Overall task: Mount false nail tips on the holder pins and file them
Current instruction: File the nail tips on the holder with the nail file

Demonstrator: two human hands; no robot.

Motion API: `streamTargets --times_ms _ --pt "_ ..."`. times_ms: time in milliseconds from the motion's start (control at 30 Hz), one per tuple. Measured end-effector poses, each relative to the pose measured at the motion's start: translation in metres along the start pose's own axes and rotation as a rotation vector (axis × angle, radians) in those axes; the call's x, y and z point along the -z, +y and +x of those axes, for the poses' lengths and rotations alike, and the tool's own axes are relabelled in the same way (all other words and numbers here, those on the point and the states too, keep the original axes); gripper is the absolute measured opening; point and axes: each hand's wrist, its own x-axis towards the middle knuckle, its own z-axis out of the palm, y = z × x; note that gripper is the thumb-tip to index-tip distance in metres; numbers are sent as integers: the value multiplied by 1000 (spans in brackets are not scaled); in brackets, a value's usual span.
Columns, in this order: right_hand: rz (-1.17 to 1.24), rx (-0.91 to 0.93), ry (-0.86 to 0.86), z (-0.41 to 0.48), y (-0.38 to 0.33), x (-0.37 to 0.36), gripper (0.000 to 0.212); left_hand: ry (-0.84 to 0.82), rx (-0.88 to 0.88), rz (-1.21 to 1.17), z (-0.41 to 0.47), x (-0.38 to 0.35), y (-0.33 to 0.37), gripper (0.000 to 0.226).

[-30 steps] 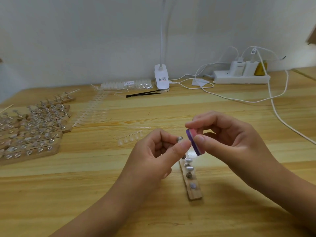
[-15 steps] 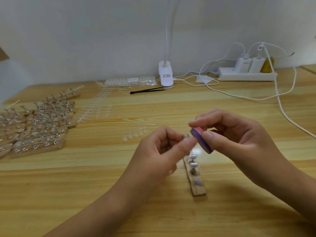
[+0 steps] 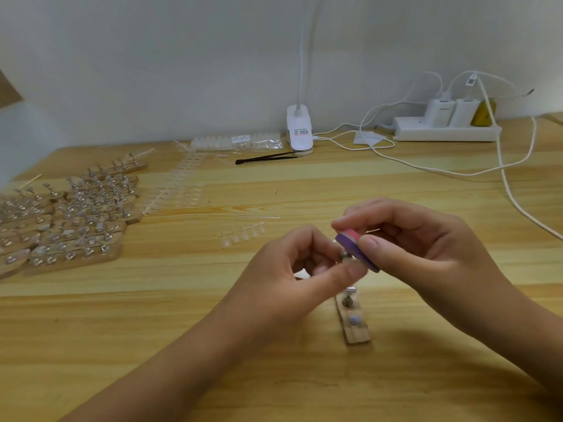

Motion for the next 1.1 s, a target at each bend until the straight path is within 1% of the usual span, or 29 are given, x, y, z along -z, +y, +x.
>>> streamTargets --times_ms 100,167,233,333,367,467,500,633,733,800,933,1033,1100 --pt "5 3 13 1 -1 -1 20 37 36 -105 2 7 2 26" --pt "26 -2 24 1 -1 -3 22 3 22 -50 0 2 1 21" --pt "20 -6 25 1 0 -2 21 -31 7 -12 -1 -2 2 24" --pt "-17 16 1 2 -1 1 16 2 24 -69 2 6 3 20" --pt "-30 26 -12 2 0 0 18 -1 12 -47 2 7 3 20" --pt "-49 30 -39 2 2 -4 22 -86 -48 155 -1 1 1 26" --pt "-55 29 -40 2 3 -3 22 -90 -51 177 0 1 2 26" --pt "-75 47 -20 3 1 -2 21 -23 -2 38 5 17 5 27" --pt "-73 33 4 3 3 -5 23 -111 -8 64 3 8 2 24" --pt "-51 31 32 3 3 -5 22 -133 23 13 3 1 0 27" --pt "50 40 141 4 0 -2 27 -74 136 -227 6 6 1 12" --pt "65 42 172 5 1 0 23 -17 154 -345 8 7 2 19" --pt "89 53 189 4 1 1 19 17 165 -382 9 8 3 21"
